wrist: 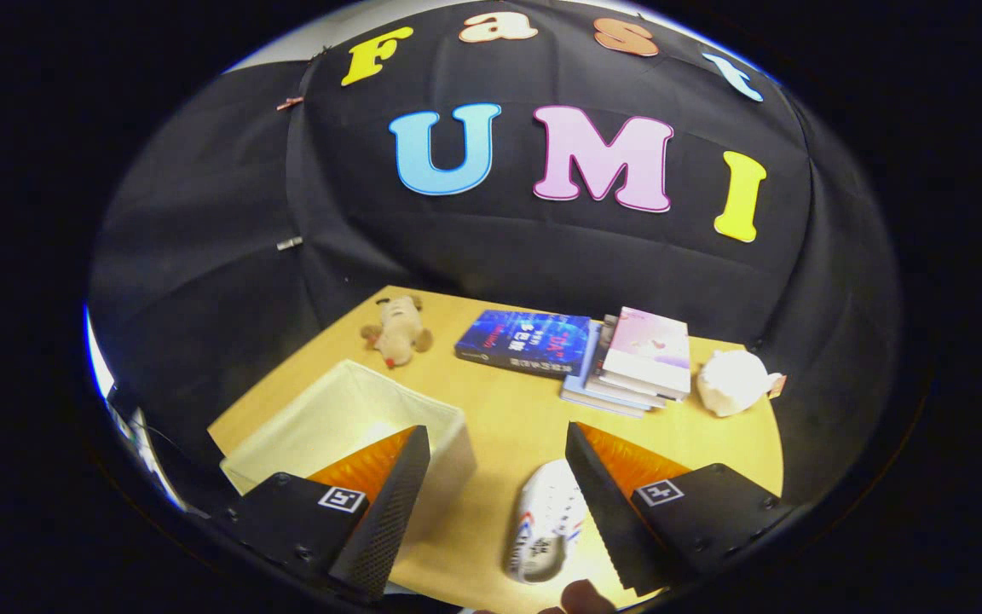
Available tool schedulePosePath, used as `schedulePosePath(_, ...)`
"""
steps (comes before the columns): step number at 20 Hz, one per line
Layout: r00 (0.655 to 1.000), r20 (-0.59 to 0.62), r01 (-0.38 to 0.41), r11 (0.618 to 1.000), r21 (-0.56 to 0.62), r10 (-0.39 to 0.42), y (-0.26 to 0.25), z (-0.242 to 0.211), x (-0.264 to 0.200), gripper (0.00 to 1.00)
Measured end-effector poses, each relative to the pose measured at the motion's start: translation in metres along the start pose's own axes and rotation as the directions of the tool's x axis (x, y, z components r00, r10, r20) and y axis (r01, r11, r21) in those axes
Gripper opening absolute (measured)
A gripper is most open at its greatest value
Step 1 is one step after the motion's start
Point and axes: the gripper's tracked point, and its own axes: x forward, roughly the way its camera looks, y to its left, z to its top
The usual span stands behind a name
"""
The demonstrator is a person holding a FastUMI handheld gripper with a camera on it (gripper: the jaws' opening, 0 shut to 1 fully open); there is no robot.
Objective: Open the storage box then place both shoes into the box .Put the left shoe in first, then the right shoe, with the right side of both shoes facing outward in a uniform manner.
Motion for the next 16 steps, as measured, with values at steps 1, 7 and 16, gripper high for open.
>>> schedulePosePath(1,1.0,-0.012,0.005,1.0,-0.015,-0.006,-0.012,-0.01,0.0,0.99)
schedulePosePath(7,0.983,-0.184,0.001,0.999,-0.032,-0.007,-0.062,-0.108,0.006,1.0)
schedulePosePath(16,0.923,-0.383,-0.062,0.998,-0.017,0.051,-0.088,-0.209,0.043,1.0)
